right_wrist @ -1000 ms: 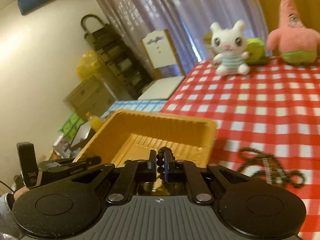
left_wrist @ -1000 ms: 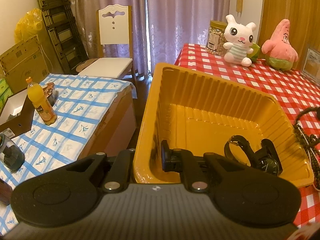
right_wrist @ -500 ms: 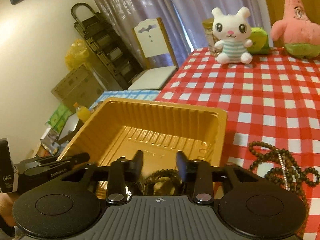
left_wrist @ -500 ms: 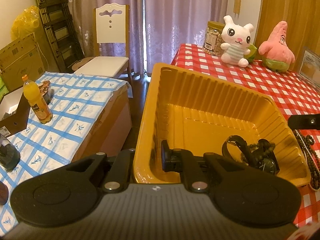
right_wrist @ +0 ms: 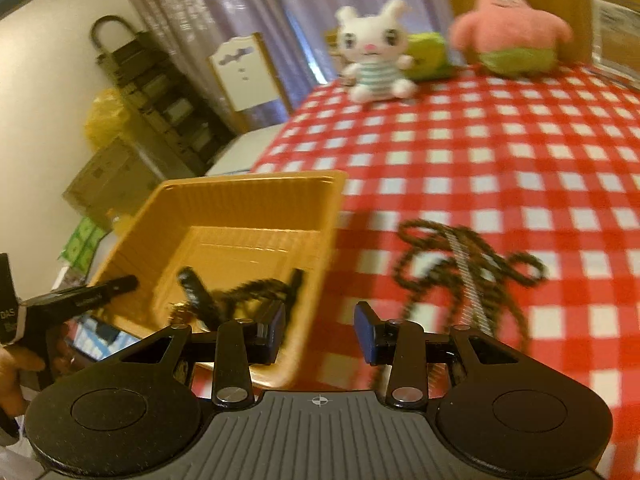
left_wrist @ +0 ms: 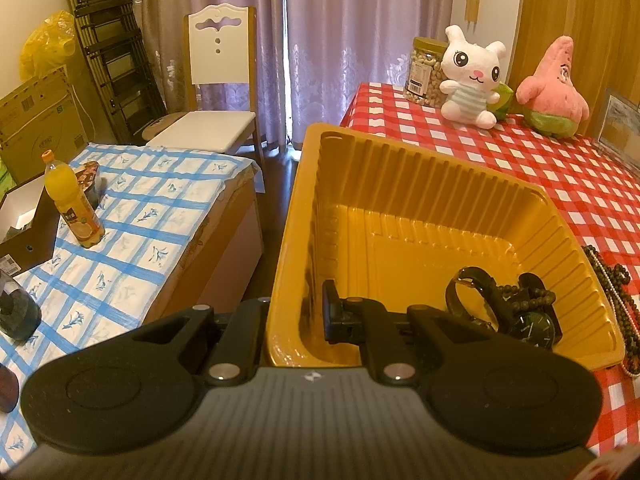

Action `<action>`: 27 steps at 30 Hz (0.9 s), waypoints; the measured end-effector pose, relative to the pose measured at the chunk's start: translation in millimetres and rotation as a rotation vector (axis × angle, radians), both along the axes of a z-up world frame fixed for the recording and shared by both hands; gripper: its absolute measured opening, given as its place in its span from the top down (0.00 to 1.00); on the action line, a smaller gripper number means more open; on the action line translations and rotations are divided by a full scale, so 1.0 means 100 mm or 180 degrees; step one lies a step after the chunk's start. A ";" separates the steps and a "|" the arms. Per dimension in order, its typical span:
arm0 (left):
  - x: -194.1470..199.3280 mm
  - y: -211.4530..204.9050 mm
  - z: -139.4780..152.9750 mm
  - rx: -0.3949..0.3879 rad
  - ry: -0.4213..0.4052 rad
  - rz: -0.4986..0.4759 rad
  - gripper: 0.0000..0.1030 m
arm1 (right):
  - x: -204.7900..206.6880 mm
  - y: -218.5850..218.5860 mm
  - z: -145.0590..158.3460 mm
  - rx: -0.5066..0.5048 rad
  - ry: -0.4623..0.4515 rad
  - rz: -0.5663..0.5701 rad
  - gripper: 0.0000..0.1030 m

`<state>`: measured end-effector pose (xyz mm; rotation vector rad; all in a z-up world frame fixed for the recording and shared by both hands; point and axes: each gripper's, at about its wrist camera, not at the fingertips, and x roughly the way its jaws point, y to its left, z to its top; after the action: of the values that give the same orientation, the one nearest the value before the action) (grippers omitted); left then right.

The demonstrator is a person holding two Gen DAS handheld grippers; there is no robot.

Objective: Organize jewelry
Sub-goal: 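Carry the bead strand into the orange tray and open the right tool, then grasp the long dark bead necklace with the right tool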

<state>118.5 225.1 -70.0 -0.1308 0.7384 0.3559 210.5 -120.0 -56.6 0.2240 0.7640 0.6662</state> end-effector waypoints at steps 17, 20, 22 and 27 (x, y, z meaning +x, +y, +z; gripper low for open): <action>0.00 -0.01 -0.03 0.0021 0.0035 0.0001 0.90 | -0.02 -0.69 -0.21 -0.0418 0.0076 -0.0487 0.62; 0.01 -0.02 -0.03 0.0020 0.0036 0.0003 0.90 | 0.03 -0.71 -0.23 -0.0443 0.0062 -0.0516 0.62; 0.01 -0.01 -0.03 0.0021 0.0038 0.0003 0.90 | 0.07 -0.71 -0.23 -0.0455 0.0055 -0.0516 0.62; 0.01 0.00 -0.03 0.0020 0.0038 0.0005 0.90 | 0.17 -0.67 -0.28 -0.0492 0.0022 -0.0481 0.63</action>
<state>119.0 225.2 -72.8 -0.1234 0.7490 0.3607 227.8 -187.2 -84.3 0.1412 0.7930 0.4614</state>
